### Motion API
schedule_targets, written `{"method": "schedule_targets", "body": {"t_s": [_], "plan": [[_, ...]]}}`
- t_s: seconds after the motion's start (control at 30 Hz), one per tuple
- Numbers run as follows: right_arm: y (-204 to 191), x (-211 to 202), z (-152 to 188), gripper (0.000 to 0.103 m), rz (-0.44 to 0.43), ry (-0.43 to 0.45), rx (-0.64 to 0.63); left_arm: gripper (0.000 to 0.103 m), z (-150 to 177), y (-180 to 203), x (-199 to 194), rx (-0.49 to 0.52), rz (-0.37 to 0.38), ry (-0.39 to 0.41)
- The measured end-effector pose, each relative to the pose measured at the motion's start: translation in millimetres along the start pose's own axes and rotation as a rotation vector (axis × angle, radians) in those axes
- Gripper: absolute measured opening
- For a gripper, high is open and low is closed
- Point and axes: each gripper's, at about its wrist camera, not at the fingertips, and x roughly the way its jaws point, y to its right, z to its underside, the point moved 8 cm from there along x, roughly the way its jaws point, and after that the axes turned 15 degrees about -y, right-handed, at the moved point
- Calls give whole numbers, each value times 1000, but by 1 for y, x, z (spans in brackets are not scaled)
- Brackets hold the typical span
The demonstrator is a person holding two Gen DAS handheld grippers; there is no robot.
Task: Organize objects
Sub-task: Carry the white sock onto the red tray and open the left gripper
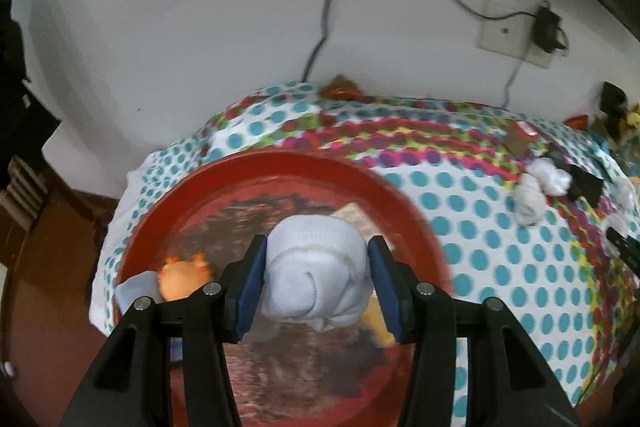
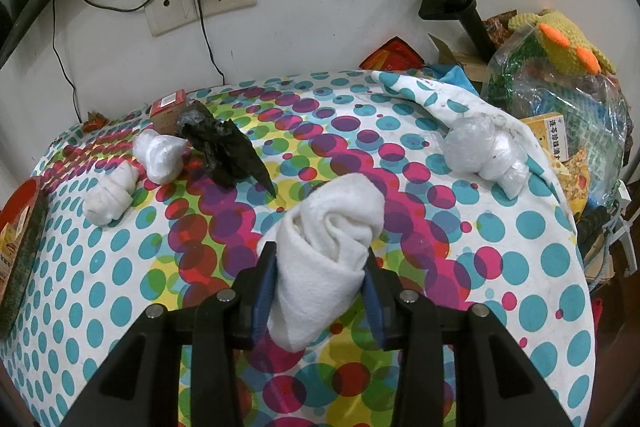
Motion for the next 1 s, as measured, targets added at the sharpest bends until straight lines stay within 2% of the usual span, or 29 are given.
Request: {"method": "schedule_targets", "body": {"t_s": [0.17, 0.47, 1.0], "plan": [[0, 0, 0, 40, 1, 0, -1, 48, 2, -38, 16, -52, -56, -18], [1, 0, 0, 41, 14, 0, -7, 48, 6, -91, 38, -153, -81, -60], [-1, 0, -1, 41, 32, -2, -19, 48, -7, -134, 56, -233, -58, -79]]}}
